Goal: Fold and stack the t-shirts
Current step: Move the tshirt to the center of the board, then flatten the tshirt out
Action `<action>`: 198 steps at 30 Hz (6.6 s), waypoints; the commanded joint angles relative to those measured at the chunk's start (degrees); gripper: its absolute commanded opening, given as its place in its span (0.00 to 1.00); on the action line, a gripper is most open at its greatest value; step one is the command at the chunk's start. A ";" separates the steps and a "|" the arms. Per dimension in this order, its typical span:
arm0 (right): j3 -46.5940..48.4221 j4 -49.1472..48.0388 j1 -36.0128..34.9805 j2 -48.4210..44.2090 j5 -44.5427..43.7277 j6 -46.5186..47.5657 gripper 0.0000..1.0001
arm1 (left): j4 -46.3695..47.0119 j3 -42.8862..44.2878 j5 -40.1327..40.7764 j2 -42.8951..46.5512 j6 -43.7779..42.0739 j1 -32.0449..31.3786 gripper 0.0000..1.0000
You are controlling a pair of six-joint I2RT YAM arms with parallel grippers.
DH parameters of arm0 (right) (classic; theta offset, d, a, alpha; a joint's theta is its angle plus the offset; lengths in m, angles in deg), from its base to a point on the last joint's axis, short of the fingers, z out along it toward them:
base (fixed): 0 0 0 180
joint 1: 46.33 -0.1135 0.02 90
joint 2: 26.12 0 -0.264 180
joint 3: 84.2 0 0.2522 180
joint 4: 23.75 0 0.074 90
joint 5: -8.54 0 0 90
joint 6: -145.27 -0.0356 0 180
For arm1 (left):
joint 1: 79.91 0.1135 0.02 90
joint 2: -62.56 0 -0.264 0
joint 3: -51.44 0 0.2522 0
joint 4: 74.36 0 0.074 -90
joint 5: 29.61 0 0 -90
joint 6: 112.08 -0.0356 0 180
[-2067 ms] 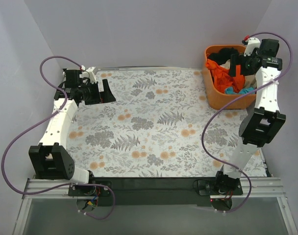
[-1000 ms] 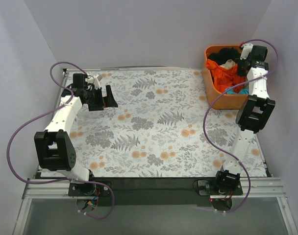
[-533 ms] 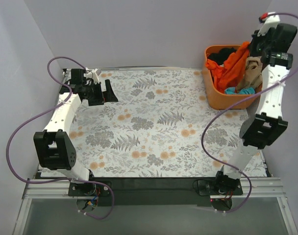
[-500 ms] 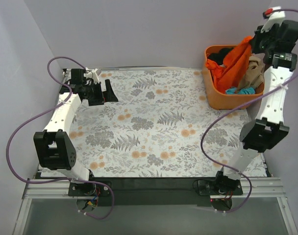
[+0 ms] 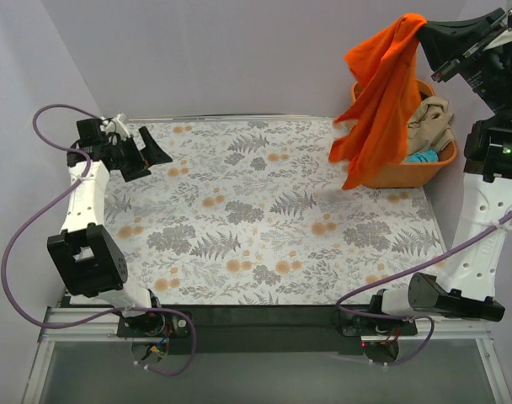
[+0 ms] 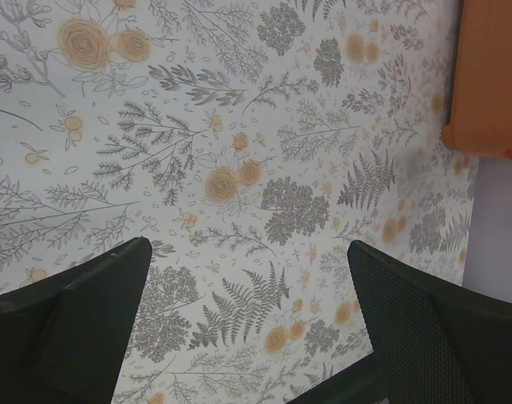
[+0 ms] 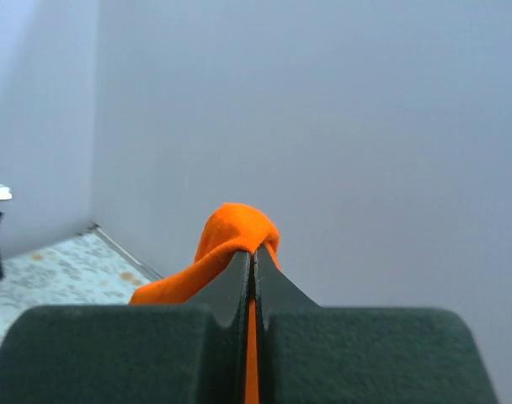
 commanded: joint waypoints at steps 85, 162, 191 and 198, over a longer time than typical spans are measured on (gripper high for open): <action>10.42 24.02 -28.43 40.09 -15.92 21.40 0.01 | -17.32 23.85 -11.52 -2.06 -31.09 -25.52 0.00; -67.10 35.35 -46.53 18.73 -43.35 48.73 0.01 | 9.82 28.68 -20.39 -46.44 -14.14 -27.96 0.72; -43.07 30.61 -34.49 34.36 -56.27 62.18 0.01 | 4.29 -9.19 12.29 -13.04 -19.32 -8.98 0.00; -21.17 29.56 -34.31 48.95 -60.92 61.13 0.01 | 3.24 -3.43 14.85 -18.65 -16.35 -1.42 0.00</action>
